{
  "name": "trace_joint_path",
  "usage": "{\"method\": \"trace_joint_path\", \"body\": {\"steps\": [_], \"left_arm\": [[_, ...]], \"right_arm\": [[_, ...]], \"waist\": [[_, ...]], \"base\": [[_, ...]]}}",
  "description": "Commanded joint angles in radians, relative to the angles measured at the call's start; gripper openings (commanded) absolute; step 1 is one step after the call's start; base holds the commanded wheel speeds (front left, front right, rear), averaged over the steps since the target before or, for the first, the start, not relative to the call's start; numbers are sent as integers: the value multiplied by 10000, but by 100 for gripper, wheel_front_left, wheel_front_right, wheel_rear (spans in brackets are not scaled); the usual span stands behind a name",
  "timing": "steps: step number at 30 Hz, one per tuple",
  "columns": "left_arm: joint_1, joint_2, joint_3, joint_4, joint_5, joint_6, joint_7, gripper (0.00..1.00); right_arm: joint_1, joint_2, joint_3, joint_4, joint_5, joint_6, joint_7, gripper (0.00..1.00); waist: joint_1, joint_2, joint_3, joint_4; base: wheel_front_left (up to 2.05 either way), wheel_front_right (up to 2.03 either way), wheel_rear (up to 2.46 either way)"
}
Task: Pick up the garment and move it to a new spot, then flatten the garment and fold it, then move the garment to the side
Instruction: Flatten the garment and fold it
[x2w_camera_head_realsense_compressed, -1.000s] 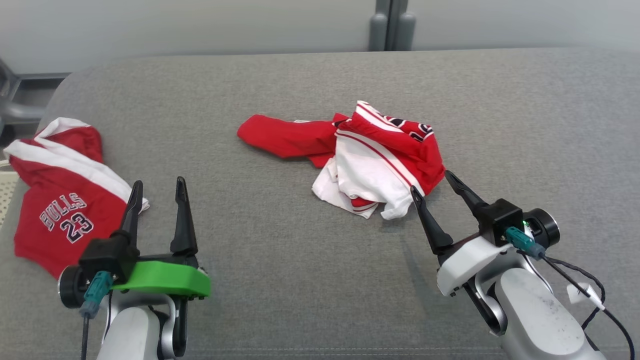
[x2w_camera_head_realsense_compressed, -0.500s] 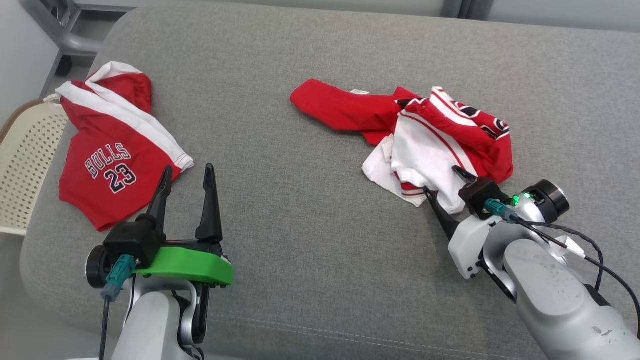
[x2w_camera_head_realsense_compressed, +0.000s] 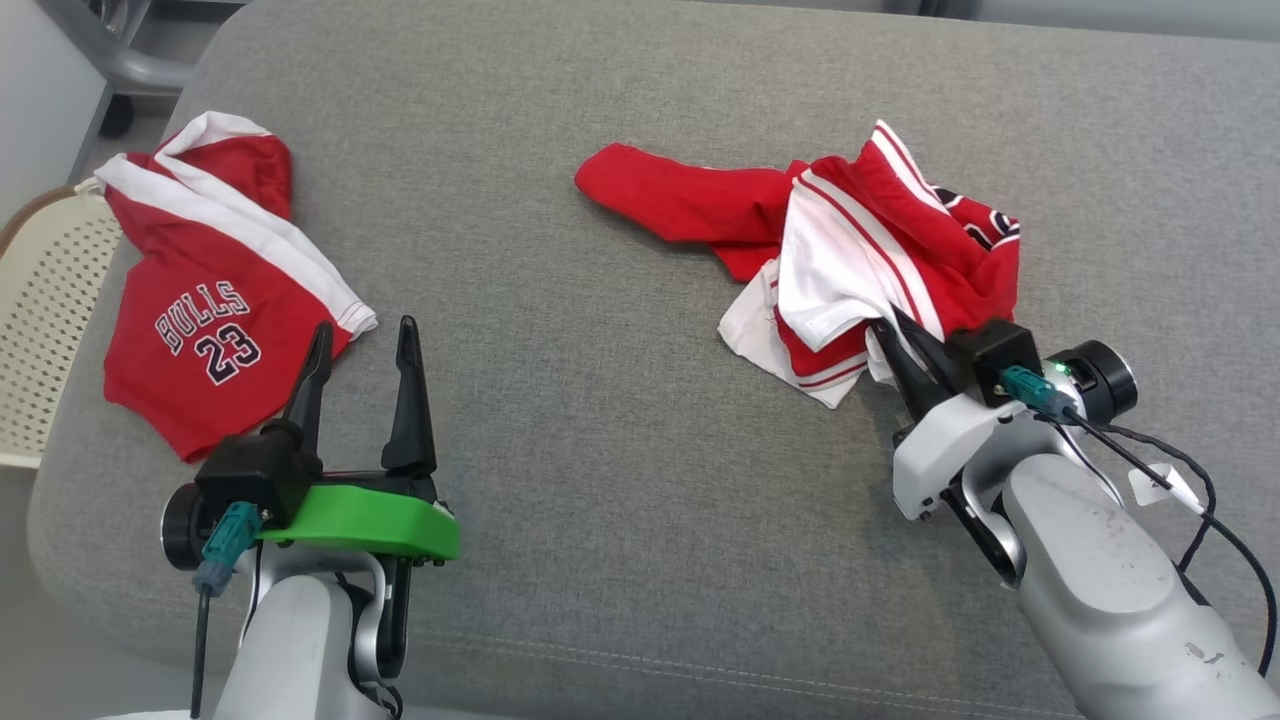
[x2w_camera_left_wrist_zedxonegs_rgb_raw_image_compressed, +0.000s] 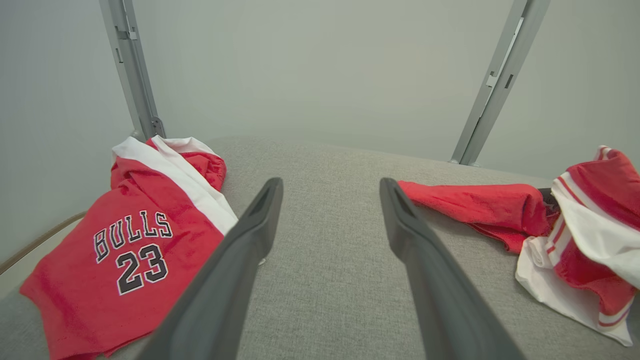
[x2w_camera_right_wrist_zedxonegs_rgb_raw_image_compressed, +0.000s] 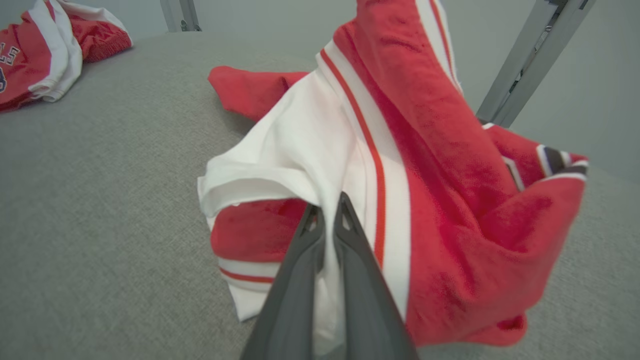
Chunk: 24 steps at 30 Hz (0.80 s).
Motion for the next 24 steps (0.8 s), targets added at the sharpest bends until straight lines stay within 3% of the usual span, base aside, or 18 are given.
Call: {"method": "trace_joint_path", "body": {"steps": [1,10,23,24], "left_arm": [[32,2,54,-2,126,8,-41,100],[-142,5,193,99,364,-112,-42,100],[-324,6,189,291,525,-266,-42,100],[-336,6,187,309,544,-271,-40,100]], "right_arm": [[265,60,-242,-415,367,-6,-178,0],[1196,565,-2441,-1900,2871,-8,-434,0],[1671,729,-4825,-725,4903,-6,-479,0],[1639,758,-4957,-589,5134,-6,-482,33]], "waist": [[-1,0,-73,-280],[-1,0,-59,-1051],[-1,0,25,-1464],[-1,0,36,-1473]], "base": [[0,0,0],[0,0,0],[0,0,0],[0,0,0]]}}
